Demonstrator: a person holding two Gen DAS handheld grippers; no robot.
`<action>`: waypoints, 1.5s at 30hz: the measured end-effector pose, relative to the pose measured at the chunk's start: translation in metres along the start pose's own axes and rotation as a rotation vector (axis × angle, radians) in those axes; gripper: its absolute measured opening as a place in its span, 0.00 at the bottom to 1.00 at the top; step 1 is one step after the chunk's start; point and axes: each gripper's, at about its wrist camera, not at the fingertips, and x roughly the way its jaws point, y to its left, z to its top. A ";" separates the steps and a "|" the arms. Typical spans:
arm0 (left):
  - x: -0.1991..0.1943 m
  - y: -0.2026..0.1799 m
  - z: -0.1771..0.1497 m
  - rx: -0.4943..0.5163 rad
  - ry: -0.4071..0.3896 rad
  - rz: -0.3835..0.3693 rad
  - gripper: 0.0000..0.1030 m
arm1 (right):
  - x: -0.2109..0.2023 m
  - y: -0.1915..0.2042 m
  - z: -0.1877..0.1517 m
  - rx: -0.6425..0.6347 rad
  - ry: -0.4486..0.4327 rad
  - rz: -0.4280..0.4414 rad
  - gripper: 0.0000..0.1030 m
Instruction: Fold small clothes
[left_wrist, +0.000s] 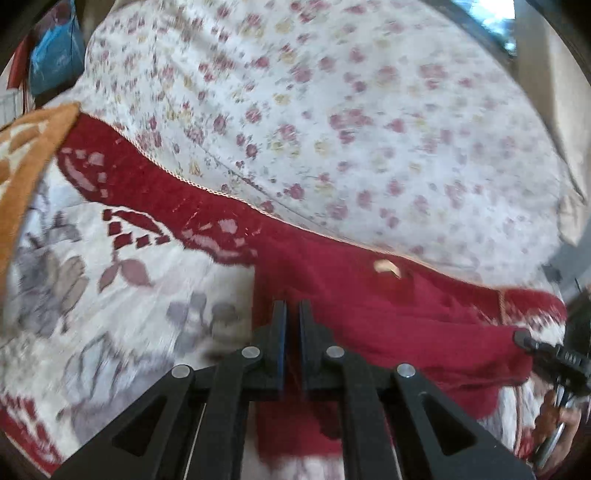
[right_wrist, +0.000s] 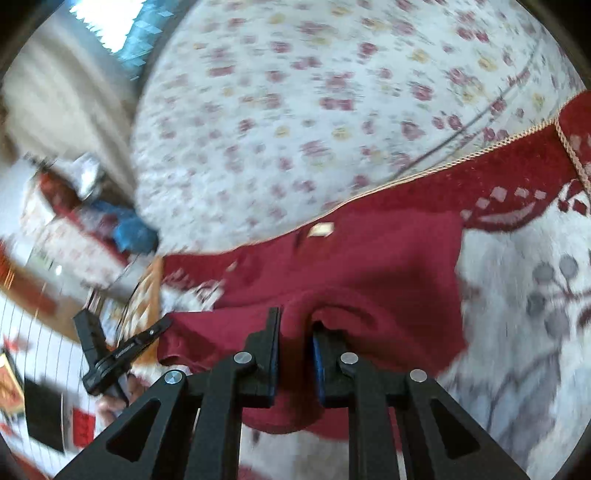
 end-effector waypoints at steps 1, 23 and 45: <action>0.016 0.000 0.007 -0.009 0.021 0.008 0.06 | 0.012 -0.007 0.009 0.017 0.011 -0.021 0.16; 0.031 0.010 0.012 0.024 0.037 0.025 0.67 | 0.030 0.024 0.017 -0.226 0.050 -0.045 0.66; 0.012 0.019 -0.072 0.122 0.229 -0.054 0.69 | 0.009 0.012 -0.035 -0.202 0.038 -0.291 0.76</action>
